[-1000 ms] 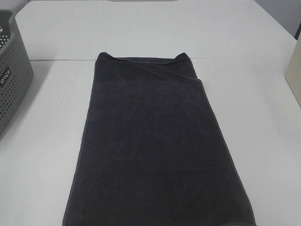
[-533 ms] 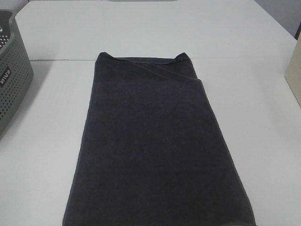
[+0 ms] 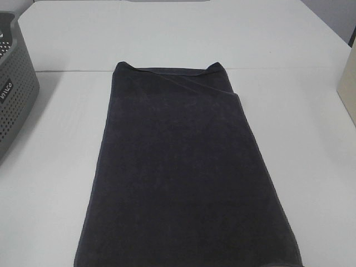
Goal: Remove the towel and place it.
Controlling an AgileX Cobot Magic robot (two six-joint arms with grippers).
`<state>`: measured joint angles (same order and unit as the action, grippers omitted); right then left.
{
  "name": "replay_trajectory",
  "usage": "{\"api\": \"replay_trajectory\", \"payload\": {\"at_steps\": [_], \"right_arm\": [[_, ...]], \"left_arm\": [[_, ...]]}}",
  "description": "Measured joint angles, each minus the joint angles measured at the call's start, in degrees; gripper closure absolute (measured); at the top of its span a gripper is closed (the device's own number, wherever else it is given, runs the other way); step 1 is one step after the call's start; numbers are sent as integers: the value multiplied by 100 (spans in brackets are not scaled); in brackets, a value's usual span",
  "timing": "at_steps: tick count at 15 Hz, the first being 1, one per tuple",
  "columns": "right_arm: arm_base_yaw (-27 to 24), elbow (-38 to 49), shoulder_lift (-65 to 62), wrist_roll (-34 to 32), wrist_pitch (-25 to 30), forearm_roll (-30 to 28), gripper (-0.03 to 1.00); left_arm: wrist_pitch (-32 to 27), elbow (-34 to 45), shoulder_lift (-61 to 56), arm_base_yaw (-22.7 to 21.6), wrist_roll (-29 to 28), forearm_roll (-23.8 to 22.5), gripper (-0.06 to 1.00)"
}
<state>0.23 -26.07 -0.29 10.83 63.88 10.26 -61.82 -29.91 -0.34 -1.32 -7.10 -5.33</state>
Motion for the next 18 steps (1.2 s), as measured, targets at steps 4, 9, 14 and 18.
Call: {"api": "replay_trajectory", "payload": {"at_steps": [4, 9, 14, 18], "right_arm": [[0, 0, 0, 0, 0, 0, 96], [0, 0, 0, 0, 0, 52, 96], [0, 0, 0, 0, 0, 57, 70], [0, 0, 0, -6, 0, 29, 5]], "left_arm": [[0, 0, 0, 0, -11, 0, -4], [0, 0, 0, 0, -11, 0, -4], [0, 0, 0, 0, -11, 0, -5], [0, 0, 0, 0, -11, 0, -5]]}}
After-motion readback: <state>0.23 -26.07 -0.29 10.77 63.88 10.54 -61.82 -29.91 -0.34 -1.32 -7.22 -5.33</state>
